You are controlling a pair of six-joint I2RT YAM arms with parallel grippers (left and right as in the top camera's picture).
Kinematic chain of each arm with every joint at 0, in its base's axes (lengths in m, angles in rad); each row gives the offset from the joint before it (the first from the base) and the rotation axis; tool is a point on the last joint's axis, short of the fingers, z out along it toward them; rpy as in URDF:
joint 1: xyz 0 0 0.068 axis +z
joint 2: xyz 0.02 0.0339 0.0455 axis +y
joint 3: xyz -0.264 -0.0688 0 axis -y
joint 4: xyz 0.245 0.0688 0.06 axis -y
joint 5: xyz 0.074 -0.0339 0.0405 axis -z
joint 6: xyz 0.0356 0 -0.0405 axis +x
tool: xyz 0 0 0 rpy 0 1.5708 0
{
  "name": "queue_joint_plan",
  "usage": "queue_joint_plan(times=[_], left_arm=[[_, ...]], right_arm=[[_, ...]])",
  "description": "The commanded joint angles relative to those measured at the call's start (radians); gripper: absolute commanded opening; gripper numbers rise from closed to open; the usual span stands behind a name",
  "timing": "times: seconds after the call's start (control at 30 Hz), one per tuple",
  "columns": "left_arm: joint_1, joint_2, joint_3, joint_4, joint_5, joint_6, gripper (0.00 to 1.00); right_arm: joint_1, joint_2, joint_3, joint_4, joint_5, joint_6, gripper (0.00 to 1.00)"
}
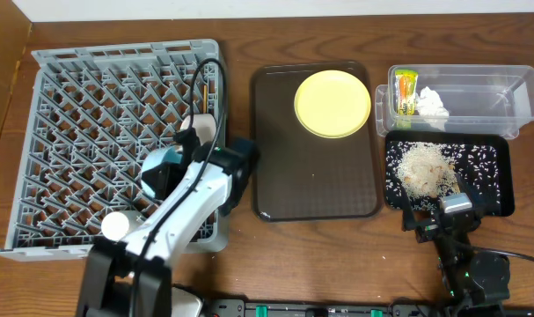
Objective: Sort waste into correct bins and load items into the dishwasher
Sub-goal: 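Set the light-blue bowl upright into the dish rack with the left gripper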
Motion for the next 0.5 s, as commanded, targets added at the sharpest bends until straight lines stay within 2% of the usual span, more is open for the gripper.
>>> queue_joint_plan(times=[0.0, 0.2, 0.43, 0.47], left_arm=[[-0.007, 0.066, -0.005, -0.011, 0.093, 0.001, 0.08], [-0.064, 0.068, 0.011, -0.063, 0.087, -0.002, 0.08], [-0.058, 0.064, 0.023, -0.119, 0.104, -0.103, 0.08], [-0.058, 0.064, 0.023, -0.123, 0.128, -0.122, 0.14]], right_arm=[[-0.006, 0.0, -0.002, -0.004, 0.01, 0.011, 0.99], [-0.006, 0.0, -0.002, -0.004, 0.01, 0.011, 0.99], [-0.006, 0.0, -0.002, -0.004, 0.01, 0.011, 0.99], [-0.006, 0.0, -0.002, -0.004, 0.01, 0.011, 0.99]])
